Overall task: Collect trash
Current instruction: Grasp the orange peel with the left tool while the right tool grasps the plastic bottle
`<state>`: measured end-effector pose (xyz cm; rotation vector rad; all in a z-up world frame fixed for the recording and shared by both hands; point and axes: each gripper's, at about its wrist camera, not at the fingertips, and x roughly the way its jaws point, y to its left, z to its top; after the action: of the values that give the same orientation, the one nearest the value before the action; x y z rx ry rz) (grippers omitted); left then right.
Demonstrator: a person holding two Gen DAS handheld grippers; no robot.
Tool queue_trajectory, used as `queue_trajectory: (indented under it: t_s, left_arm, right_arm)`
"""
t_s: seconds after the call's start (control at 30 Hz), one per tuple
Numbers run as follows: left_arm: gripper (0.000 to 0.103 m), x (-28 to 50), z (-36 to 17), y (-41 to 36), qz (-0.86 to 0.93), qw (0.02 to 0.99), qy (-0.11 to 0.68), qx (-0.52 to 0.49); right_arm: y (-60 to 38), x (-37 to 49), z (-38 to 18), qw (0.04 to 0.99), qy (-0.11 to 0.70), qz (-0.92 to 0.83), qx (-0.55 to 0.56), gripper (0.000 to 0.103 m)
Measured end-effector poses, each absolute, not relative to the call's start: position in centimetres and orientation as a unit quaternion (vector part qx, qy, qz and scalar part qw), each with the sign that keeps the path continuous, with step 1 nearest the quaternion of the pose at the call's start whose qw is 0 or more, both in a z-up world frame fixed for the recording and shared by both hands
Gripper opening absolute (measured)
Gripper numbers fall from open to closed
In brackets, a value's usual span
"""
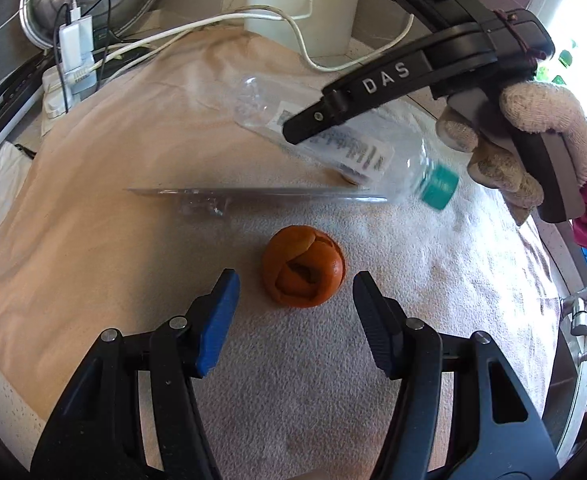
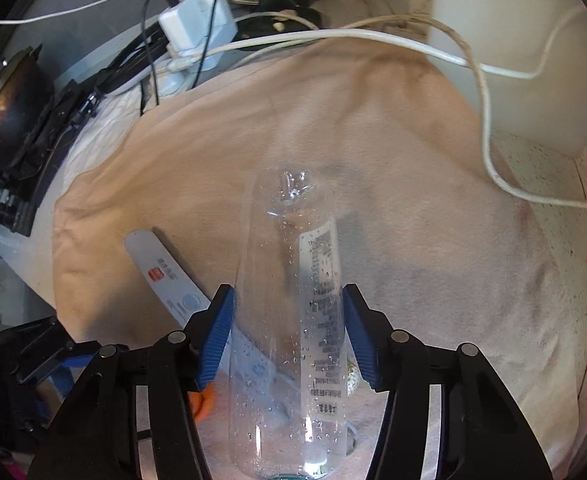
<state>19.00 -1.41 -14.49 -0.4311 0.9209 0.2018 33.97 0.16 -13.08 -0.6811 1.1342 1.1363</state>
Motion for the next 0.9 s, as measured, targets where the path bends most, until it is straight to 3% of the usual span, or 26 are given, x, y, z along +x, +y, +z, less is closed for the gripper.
queue_trajectory:
  t_s: [0.5,0.7,0.9]
  left_arm:
    - [0.045,21.4,-15.9,-1.3,0.088,0.866,0.454,-0.191]
    - [0.043,20.5,-15.6,-0.9,0.094,0.867,0.448,-0.194]
    - [0.042,18.9,-14.7,-0.3,0.104,0.871,0.436,-0.201]
  right_arm:
    - [-2.6,35.9,-13.2,0.638,0.537,0.490,-0.255,0.053]
    - [-2.8,35.3,-13.4,0.638,0.535,0.488,-0.264,0.053]
    - [-5.4,37.1,-11.9,0.661,0.540,0.485,-0.189,0.053]
